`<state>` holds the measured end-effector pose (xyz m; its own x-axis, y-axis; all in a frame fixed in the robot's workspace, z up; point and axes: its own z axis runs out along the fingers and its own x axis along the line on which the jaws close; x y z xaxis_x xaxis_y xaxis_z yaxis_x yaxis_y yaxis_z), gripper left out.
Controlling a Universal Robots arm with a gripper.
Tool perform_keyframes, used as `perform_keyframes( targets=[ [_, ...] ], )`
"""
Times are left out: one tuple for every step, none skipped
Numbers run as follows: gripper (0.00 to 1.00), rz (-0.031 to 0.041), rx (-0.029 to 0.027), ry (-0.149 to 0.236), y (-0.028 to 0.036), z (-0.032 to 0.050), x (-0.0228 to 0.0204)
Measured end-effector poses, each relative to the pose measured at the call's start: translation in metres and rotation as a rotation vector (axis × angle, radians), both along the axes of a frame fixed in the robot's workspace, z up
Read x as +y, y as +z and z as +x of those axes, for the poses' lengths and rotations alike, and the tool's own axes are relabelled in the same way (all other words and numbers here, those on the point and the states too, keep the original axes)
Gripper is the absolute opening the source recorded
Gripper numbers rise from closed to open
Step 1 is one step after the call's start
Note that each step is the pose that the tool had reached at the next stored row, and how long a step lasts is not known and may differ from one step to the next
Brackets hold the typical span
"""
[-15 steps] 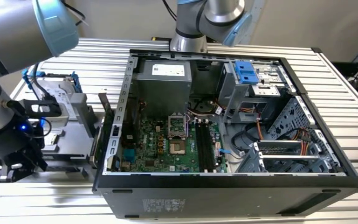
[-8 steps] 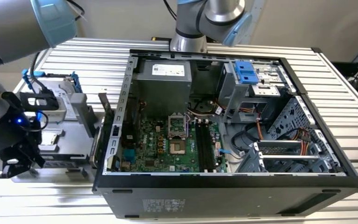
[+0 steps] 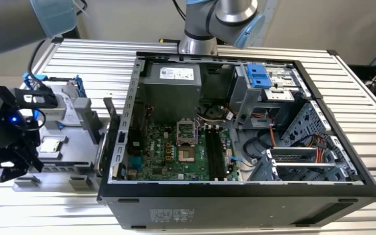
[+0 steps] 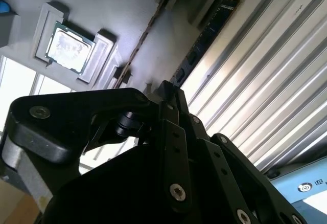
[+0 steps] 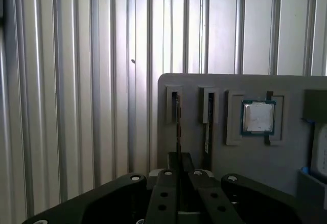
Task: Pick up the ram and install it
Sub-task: 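Pick up the ram and move it above insertion slot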
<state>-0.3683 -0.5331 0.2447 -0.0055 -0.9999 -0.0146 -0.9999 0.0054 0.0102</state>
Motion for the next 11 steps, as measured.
perform_keyframes(
  targets=[
    [0.0,0.0001,-0.0001,0.0,0.0009,0.0,0.0],
    [0.0,0.0001,-0.0001,0.0,0.002,0.0,0.0],
    [0.0,0.0001,0.0,0.0,0.0032,0.0,0.0],
    [0.0,0.0001,-0.0001,0.0,0.0046,0.0,0.0],
    [0.0,0.0001,0.0,0.0,0.0063,0.0,0.0],
    [0.0,0.0001,0.0,0.0,0.008,0.0,0.0],
    [0.0,0.0001,-0.0001,0.0,0.0091,0.0,0.0],
    [0.0,0.0001,0.0,0.0,0.0103,0.0,0.0],
    [0.0,0.0001,-0.0001,0.0,0.0117,0.0,0.0],
    [0.0,0.0,0.0,0.0,0.0129,0.0,0.0],
    [0.0,0.0002,-0.0002,0.0,0.013,0.0,0.0]
  ],
)
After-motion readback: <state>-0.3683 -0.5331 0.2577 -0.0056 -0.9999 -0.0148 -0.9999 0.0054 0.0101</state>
